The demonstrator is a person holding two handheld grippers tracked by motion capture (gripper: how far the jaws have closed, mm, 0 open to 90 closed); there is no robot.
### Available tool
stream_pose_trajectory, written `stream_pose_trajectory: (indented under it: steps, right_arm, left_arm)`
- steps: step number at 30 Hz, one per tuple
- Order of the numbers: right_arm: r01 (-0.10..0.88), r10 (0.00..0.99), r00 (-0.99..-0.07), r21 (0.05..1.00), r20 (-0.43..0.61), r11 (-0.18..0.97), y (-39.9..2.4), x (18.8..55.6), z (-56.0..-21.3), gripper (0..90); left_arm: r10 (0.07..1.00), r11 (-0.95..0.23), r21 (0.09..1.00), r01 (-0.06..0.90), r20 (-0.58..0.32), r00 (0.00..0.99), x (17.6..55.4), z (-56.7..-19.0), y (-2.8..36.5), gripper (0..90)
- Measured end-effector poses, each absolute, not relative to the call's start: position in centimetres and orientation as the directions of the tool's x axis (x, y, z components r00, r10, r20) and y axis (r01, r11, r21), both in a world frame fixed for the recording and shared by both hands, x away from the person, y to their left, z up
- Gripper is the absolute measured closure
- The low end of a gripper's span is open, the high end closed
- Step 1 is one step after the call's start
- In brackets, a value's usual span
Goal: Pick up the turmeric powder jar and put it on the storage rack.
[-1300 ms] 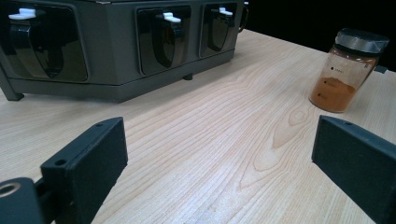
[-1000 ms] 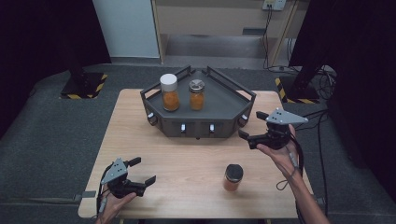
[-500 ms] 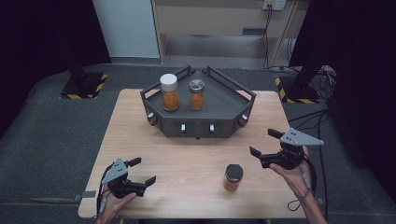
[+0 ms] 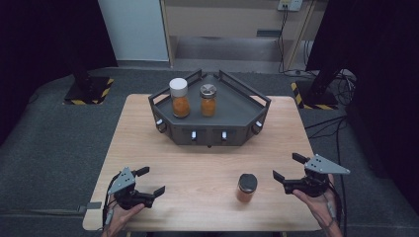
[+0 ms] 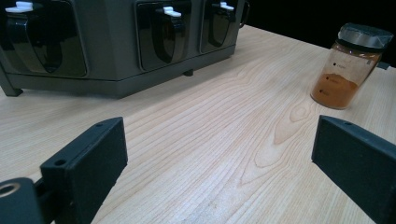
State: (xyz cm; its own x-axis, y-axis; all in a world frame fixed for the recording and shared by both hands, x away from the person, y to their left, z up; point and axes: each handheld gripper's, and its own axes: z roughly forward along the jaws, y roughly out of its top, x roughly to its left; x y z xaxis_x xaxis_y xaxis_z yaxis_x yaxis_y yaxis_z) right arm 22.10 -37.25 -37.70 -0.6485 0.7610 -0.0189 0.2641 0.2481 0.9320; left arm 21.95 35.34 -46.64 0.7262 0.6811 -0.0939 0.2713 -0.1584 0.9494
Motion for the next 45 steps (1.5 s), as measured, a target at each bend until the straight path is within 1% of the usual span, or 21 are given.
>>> stream_pose_trajectory:
  steps: [9, 18, 23, 29, 45]
  right_arm:
    - [0.270, 0.772, -0.636, 0.930, -0.023, 0.250, -37.8, 20.9, -39.5, 5.1]
    - [0.276, 0.766, -0.643, 0.928, -0.016, 0.251, -37.9, 20.6, -40.8, 5.4]
    - [0.269, 0.764, -0.645, 0.932, -0.011, 0.241, -38.2, 20.4, -41.5, 5.6]
    - [0.251, 0.747, -0.664, 0.934, -0.026, 0.255, -38.2, 20.3, -42.4, 5.6]
    - [0.258, 0.743, -0.669, 0.933, -0.016, 0.252, -38.4, 20.7, -42.9, 5.6]
  left_arm:
    - [0.682, -0.160, 0.948, 0.274, -0.094, 0.725, 22.0, -46.7, 35.3, 2.5]
    - [0.681, -0.160, 0.949, 0.272, -0.093, 0.726, 22.0, -46.6, 35.3, 2.5]
    - [0.680, -0.164, 0.949, 0.269, -0.088, 0.728, 22.0, -46.6, 35.3, 2.5]
    - [0.677, -0.171, 0.950, 0.263, -0.081, 0.732, 21.9, -46.5, 35.2, 2.5]
    - [0.672, -0.176, 0.950, 0.257, -0.075, 0.737, 21.9, -46.5, 35.1, 2.5]
